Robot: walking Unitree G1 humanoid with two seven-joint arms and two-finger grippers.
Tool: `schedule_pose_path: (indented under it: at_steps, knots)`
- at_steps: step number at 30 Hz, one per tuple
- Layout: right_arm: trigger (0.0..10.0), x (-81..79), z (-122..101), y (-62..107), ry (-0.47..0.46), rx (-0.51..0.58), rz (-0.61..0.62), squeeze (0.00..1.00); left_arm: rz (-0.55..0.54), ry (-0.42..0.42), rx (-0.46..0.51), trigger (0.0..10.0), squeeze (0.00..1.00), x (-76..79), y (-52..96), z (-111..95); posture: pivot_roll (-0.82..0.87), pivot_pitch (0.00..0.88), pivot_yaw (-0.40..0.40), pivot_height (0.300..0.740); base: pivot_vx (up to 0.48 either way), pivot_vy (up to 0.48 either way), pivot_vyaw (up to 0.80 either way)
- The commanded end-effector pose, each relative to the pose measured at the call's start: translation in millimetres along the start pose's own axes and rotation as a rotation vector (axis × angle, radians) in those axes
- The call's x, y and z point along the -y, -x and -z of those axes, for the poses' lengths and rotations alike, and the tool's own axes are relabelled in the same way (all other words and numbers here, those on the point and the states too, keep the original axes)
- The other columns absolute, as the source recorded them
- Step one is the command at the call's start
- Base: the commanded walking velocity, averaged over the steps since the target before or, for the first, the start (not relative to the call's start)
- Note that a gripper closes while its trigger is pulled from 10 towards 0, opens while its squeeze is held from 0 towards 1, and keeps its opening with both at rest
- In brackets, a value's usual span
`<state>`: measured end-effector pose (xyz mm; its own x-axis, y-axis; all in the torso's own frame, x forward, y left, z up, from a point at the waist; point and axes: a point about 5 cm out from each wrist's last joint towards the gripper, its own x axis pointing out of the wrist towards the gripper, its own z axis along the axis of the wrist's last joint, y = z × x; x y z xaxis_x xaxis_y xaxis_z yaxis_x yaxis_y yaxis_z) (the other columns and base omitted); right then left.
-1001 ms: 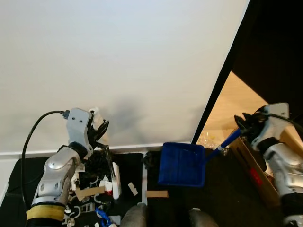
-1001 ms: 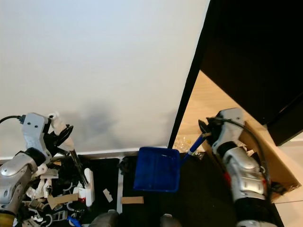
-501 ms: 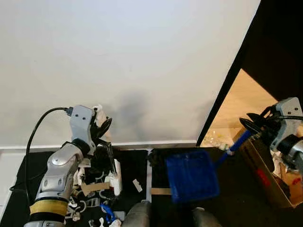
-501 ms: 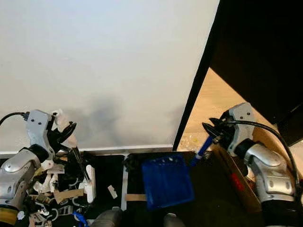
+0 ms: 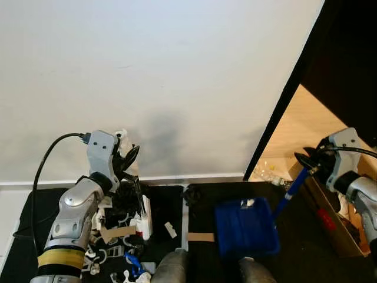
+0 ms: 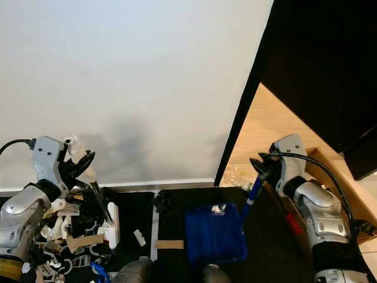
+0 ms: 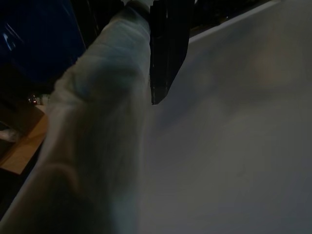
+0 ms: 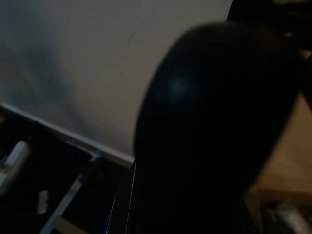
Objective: Sweep floor
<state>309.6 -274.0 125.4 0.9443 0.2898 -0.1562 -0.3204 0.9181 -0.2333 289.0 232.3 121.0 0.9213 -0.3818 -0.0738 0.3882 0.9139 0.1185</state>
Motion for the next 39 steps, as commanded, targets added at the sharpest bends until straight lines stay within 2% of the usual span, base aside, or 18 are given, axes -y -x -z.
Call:
schedule_pose_path:
  at_steps: [1,6,12,15,19,21,25,31,33,39]
  knots:
    - [10.0,-2.2,0,-2.4,0.026,0.011,0.006,0.0,-0.011,-0.018,-0.009,10.0,0.0,-2.7,4.5,2,0.18,0.214,0.069,0.74,0.0,0.0,0.0]
    - [10.0,-2.3,0,-9.2,0.072,0.017,0.032,0.0,-0.016,-0.016,-0.003,10.0,0.0,-4.8,3.4,1,0.19,0.211,0.07,0.74,0.0,0.0,0.0]
    - [10.0,-13.7,6,-20.9,0.096,0.004,0.051,0.0,-0.027,-0.015,0.013,10.0,0.0,-4.7,2.0,0,0.19,0.21,0.075,0.74,0.0,0.0,0.0]
    - [10.0,-18.6,10,-27.9,0.14,-0.008,0.106,0.0,-0.032,-0.016,0.022,10.0,0.0,-4.6,2.2,-1,0.2,0.213,0.075,0.74,0.0,0.0,0.0]
    - [10.0,-19.8,9,-31.1,0.137,0.011,0.149,0.0,-0.035,-0.017,0.025,10.0,0.0,-4.8,3.1,-2,0.2,0.215,0.074,0.74,0.0,0.0,0.0]
    - [10.0,-26.4,12,-33.8,0.09,0.017,0.124,0.0,-0.036,-0.025,0.013,10.0,0.0,-4.7,4.6,0,0.2,0.216,0.073,0.74,0.0,0.0,0.0]
    - [10.0,-32.3,15,-36.4,0.069,0.018,0.099,0.0,-0.032,-0.046,0.014,10.0,0.0,-3.7,3.1,2,0.2,0.217,0.071,0.74,0.0,0.0,0.0]
    - [10.0,-40.3,12,-43.3,0.028,0.022,-0.003,0.0,0.001,-0.081,-0.006,10.0,0.0,-6.7,-9.0,1,0.19,0.222,0.071,0.74,0.0,0.0,0.0]
    - [10.0,-40.5,6,-45.7,0.0,0.041,-0.052,0.0,0.001,-0.088,0.008,10.0,0.0,-10.9,-12.0,-4,0.19,0.222,0.071,0.74,0.0,0.0,0.0]
    - [10.0,-29.5,-7,-48.3,-0.06,0.099,-0.037,0.0,-0.013,-0.075,0.025,10.0,0.0,-12.8,-14.0,-7,0.19,0.22,0.069,0.74,0.0,0.0,0.0]
